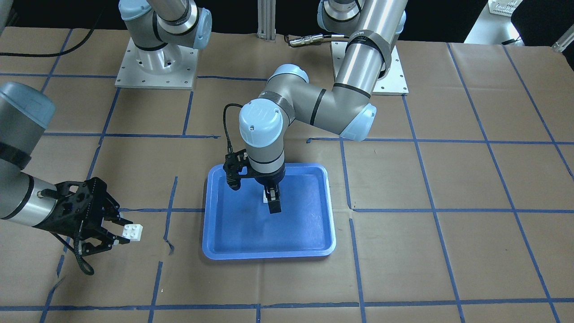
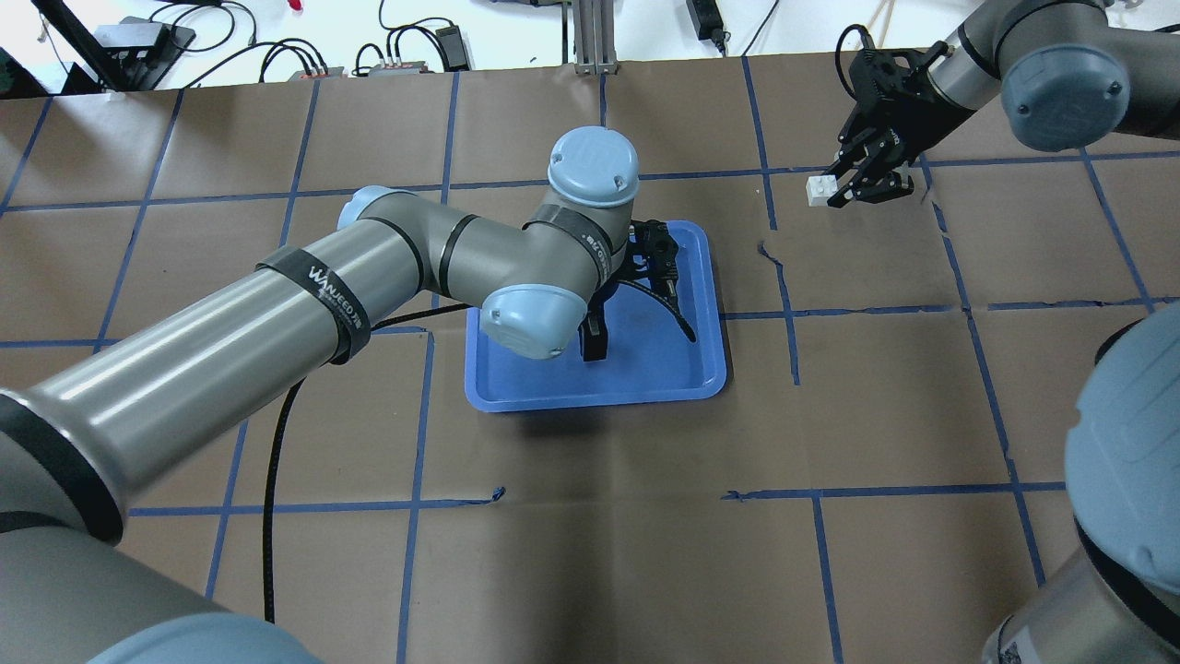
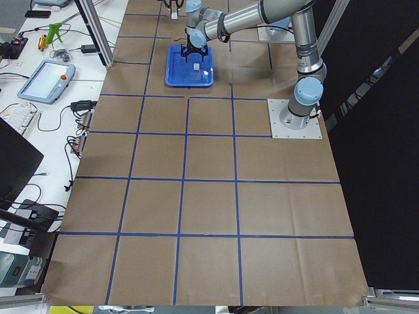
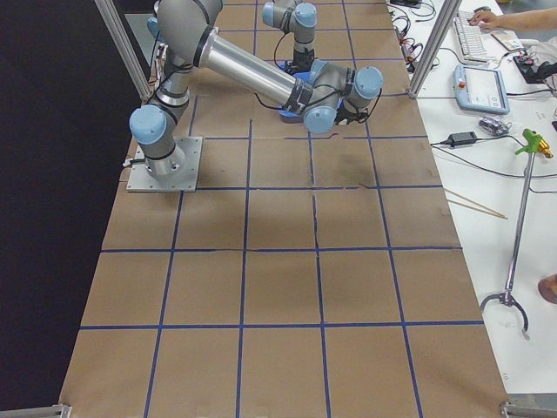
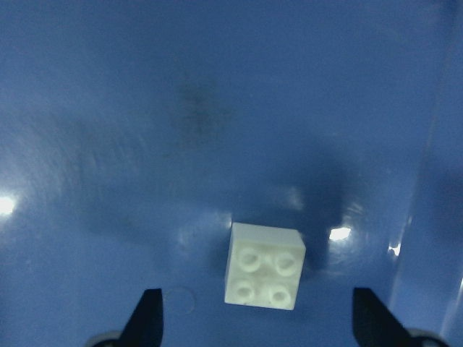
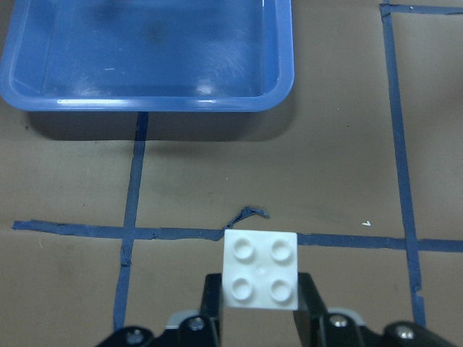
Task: Assemble white blocks and place on blue tray
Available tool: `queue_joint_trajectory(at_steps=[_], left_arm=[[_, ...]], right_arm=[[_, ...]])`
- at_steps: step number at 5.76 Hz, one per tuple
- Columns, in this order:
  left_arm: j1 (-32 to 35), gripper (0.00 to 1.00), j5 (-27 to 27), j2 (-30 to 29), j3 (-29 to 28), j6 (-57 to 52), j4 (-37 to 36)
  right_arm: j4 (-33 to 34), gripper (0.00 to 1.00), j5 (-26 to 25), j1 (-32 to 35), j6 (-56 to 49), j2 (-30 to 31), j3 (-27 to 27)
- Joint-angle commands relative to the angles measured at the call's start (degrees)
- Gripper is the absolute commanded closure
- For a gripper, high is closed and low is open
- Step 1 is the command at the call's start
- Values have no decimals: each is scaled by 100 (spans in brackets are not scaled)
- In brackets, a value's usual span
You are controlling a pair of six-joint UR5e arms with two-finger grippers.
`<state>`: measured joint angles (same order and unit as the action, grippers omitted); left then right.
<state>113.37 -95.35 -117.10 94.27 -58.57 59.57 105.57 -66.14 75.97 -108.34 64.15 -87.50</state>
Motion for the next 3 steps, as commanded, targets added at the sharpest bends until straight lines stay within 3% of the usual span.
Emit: queue_joint_trajectory(at_steps=[1, 3], left_arm=[[-191, 1, 60, 702, -363, 30, 1225], [-463, 1, 69, 1791, -374, 361, 1993]], right_arm=[[60, 74, 57, 23, 58, 124, -441], [78, 74, 75, 346, 225, 203, -540]])
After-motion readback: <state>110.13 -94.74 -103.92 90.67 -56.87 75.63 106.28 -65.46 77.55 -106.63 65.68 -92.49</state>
